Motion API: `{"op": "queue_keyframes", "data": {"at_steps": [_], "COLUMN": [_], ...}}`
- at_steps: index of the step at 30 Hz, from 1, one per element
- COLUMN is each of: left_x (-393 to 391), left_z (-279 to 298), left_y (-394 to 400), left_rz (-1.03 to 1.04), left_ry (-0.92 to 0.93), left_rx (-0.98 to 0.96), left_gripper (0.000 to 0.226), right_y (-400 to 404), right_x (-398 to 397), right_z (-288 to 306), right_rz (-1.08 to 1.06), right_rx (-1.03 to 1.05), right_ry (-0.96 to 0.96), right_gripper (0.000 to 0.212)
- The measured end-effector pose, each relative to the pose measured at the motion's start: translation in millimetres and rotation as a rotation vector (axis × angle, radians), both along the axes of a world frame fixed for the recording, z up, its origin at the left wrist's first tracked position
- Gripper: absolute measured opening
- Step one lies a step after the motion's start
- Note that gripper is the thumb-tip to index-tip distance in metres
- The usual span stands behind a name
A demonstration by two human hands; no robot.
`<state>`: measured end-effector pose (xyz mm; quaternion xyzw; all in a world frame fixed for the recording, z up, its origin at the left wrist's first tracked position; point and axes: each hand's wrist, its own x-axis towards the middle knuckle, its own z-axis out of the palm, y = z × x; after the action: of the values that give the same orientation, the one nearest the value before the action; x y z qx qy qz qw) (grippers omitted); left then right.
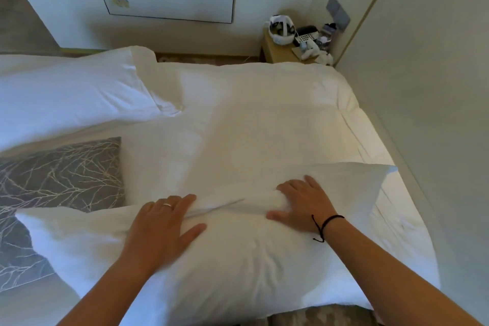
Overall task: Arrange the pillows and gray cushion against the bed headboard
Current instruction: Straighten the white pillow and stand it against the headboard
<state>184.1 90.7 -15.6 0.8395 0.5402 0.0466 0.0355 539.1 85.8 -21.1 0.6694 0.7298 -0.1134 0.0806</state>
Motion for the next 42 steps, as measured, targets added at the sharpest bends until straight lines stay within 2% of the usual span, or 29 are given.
{"op": "queue_keyframes", "data": {"at_steps": [4,9,14,18,21,25,27,29,30,35,39,42], "left_x": [-18,-30,-27,-10,9,39,53,63,67,78,77,78], "left_z": [-14,-16,-10,-3,-2,-4,-2,2,5,22,23,25], "left_y": [-2,-5,-6,0,1,-2,-4,-5,-5,-15,-22,-13], "left_rz": [-0.015,0.023,0.083,0.069,0.099,0.177,0.245,0.297,0.321,0.375,0.409,0.421], "left_ry": [-0.066,-0.061,0.056,0.13,0.152,0.231,0.303,0.389,0.423,0.496,0.419,0.288], "left_rx": [-0.039,-0.136,-0.316,-0.422,-0.431,-0.475,-0.552,-0.622,-0.638,-0.564,-0.503,-0.403], "left_gripper": [0.07,0.081,0.094,0.095,0.105,0.11,0.109,0.098,0.089,0.033,0.025,0.012], "right_y": [-4,0,14,35,43,42,37,29,24,-1,-17,-20], "right_x": [9,2,14,34,44,62,70,73,73,69,73,81], "right_z": [19,30,32,29,19,6,0,-7,-9,-23,-34,-31], "right_rz": [-0.057,-0.06,0.053,0.127,0.137,0.185,0.207,0.258,0.281,0.311,0.264,0.2], "right_rx": [-0.097,-0.186,-0.217,-0.369,-0.407,-0.356,-0.354,-0.336,-0.334,-0.226,-0.091,-0.049], "right_ry": [-0.042,-0.037,-0.024,-0.038,0.005,0.066,0.107,0.136,0.142,0.173,0.175,0.199], "right_gripper": [0.086,0.083,0.092,0.105,0.102,0.097,0.083,0.049,0.041,0.033,0.012,0.013]}}
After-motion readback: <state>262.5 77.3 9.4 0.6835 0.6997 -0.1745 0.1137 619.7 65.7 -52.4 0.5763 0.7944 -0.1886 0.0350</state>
